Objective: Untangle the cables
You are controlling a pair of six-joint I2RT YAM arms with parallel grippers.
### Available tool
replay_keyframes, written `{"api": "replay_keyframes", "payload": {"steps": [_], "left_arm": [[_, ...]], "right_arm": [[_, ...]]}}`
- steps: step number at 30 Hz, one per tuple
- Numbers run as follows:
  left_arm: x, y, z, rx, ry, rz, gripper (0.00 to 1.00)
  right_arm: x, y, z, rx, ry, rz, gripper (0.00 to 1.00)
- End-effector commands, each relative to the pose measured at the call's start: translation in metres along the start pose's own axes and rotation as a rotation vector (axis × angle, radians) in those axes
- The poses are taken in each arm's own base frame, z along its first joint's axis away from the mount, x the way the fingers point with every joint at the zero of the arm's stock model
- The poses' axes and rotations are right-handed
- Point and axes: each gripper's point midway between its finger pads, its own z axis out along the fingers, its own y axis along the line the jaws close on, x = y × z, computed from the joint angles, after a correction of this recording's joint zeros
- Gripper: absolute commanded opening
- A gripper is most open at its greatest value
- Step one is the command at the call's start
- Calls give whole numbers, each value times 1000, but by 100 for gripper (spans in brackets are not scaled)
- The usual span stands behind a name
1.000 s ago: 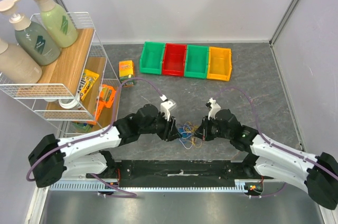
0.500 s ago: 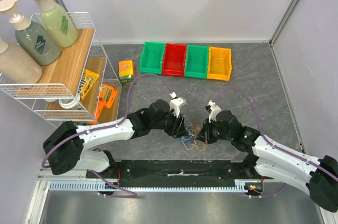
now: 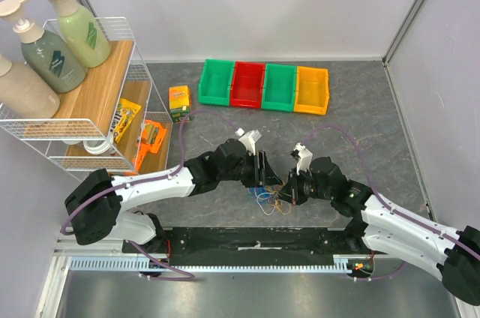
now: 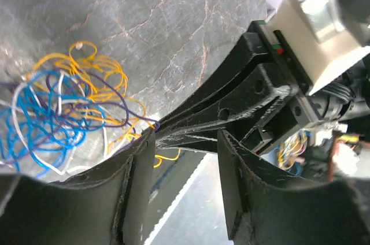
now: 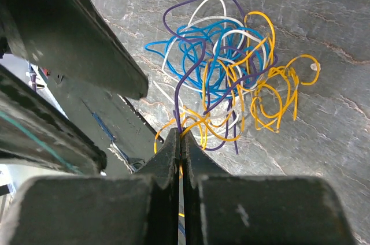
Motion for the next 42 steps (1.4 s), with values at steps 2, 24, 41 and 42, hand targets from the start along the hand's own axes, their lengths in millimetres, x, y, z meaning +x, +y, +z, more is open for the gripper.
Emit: {"api": "replay_keyframes", "payload": {"steps": [2,24,41,42], "left_arm": [[-7,-9,-5,-15,-138,-371,54],[-5,26,21,-142,-184,-788,48],[-65,-21,-12,84,-421,-452,3],[-72,-28,-19,96,-445,-418,2]], "right_arm": [[-13,14,1,-57,-35,-40,0],[-12,21,-4,-90,-51,-55,0],[-2,13,3,-58,-34,-26,15],[0,11,5,-49,-30,-18,17]]}}
